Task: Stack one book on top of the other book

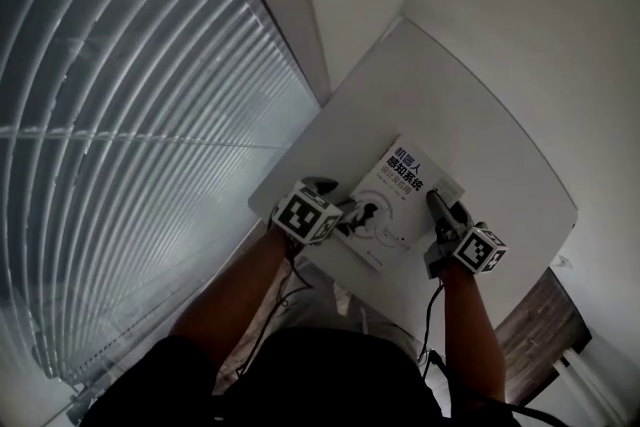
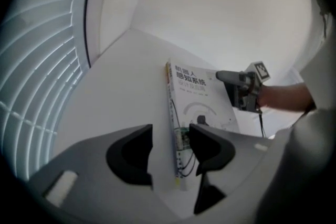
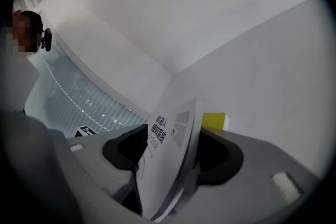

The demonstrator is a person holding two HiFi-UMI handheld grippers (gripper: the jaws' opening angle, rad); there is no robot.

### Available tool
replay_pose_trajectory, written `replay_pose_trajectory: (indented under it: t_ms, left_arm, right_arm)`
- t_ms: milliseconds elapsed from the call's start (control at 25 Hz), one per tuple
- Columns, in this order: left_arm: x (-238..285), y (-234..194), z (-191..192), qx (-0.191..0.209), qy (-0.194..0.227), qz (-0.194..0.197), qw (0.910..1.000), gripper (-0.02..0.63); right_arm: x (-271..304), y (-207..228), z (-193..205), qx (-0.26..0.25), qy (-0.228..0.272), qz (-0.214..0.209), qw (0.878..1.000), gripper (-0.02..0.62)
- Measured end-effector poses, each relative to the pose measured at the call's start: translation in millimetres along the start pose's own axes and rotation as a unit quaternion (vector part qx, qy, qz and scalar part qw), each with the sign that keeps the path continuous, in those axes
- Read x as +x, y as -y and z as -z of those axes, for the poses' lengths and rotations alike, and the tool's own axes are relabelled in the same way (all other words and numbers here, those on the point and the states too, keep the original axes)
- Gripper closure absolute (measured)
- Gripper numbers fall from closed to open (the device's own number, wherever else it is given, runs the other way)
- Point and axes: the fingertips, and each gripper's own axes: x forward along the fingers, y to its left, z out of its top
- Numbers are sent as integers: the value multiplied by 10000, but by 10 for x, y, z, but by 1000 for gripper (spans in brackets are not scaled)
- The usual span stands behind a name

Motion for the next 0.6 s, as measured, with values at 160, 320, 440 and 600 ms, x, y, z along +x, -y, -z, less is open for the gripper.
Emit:
replay_pose_trajectory:
  t_ms: [160,320,440,600]
  left_arm:
    - [-13,-20,-24,47,70,-153,9998,370]
    - [-20,-49,52,118,179,-337,9992,370]
    - [-29,-86,-1,259,362,-608,9972,372]
    - [-203,-177,-135,404,624,-905,9931,426]
  right_arm:
    - [-55,-28,-27,-194,74,71,9998,240]
    - [-137,16,53,-464,131,271,9985,153]
    - [-252,92,36,-502,307,425,9974,132]
    - [-365,-21,-4,-479,513,327,9970,130]
